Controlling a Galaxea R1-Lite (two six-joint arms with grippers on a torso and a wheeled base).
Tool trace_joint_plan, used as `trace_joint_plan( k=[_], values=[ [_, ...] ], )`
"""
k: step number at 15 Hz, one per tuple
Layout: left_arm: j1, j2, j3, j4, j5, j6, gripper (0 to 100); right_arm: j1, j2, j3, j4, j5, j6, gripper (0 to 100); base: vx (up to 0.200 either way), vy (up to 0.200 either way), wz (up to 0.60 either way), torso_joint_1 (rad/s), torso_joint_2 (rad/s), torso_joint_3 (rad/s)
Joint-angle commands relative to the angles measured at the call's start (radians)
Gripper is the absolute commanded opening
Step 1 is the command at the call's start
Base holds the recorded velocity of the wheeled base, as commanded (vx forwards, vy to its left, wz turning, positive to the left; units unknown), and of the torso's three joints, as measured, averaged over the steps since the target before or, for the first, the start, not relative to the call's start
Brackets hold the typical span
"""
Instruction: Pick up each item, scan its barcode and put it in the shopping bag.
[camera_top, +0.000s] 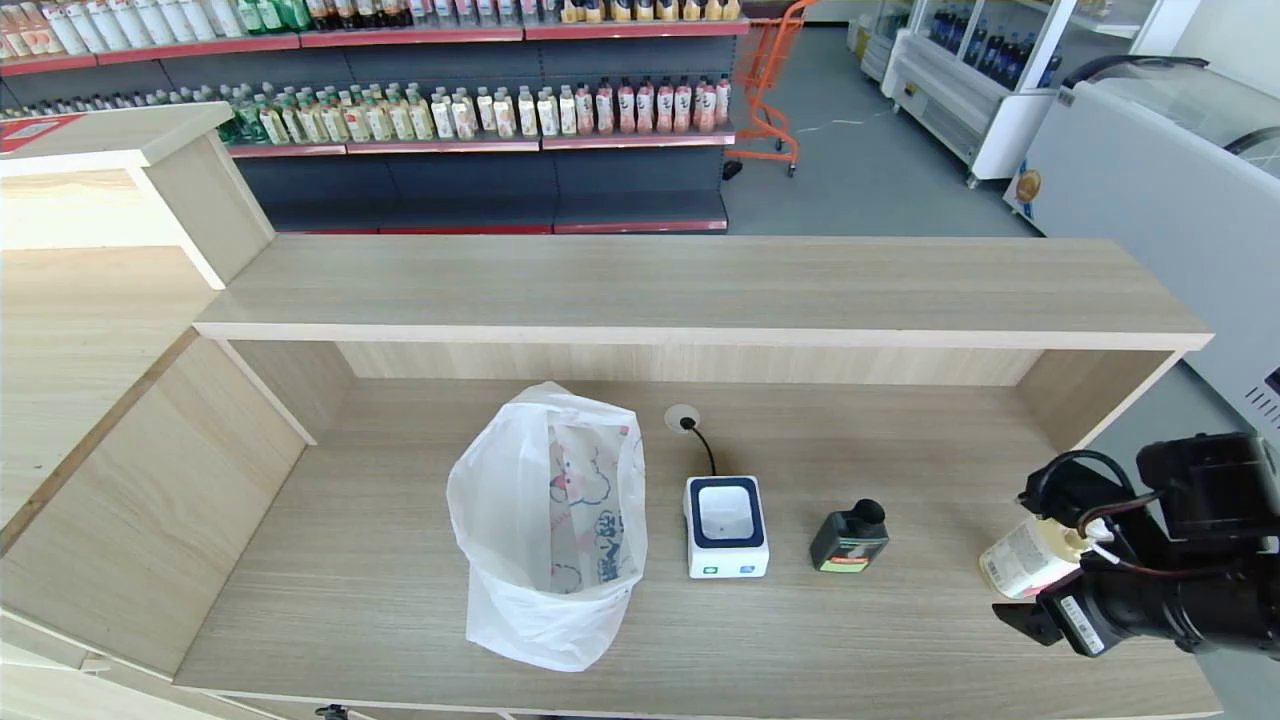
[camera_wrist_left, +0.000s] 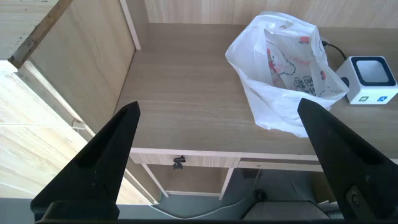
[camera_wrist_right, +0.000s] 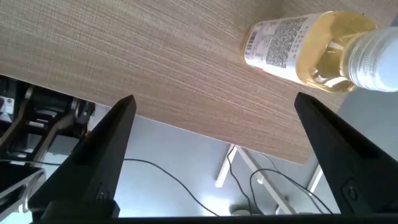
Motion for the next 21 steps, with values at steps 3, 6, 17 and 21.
trace_joint_plan(
  k=[3,6,17,21],
  values=[
    [0.001,0.002,0.0,0.0,0.0,0.0,100,0.06,0.263,-0.014,-0.232,0.029,-0.024,100,0.0,0.0,0.0,0.0,0.0,0.0],
    [0.001,0.002,0.0,0.0,0.0,0.0,100,0.103,0.332,-0.05,-0.309,0.121,-0.027,100,0.0,0.0,0.0,0.0,0.0,0.0],
    [0.001,0.002,0.0,0.0,0.0,0.0,100,0.194,0.495,-0.204,-0.408,0.127,-0.08,100,0.0,0.0,0.0,0.0,0.0,0.0],
    [0.001,0.002,0.0,0.0,0.0,0.0,100,0.201,0.556,-0.227,-0.451,0.128,-0.113,100,0.0,0.0,0.0,0.0,0.0,0.0]
  ],
)
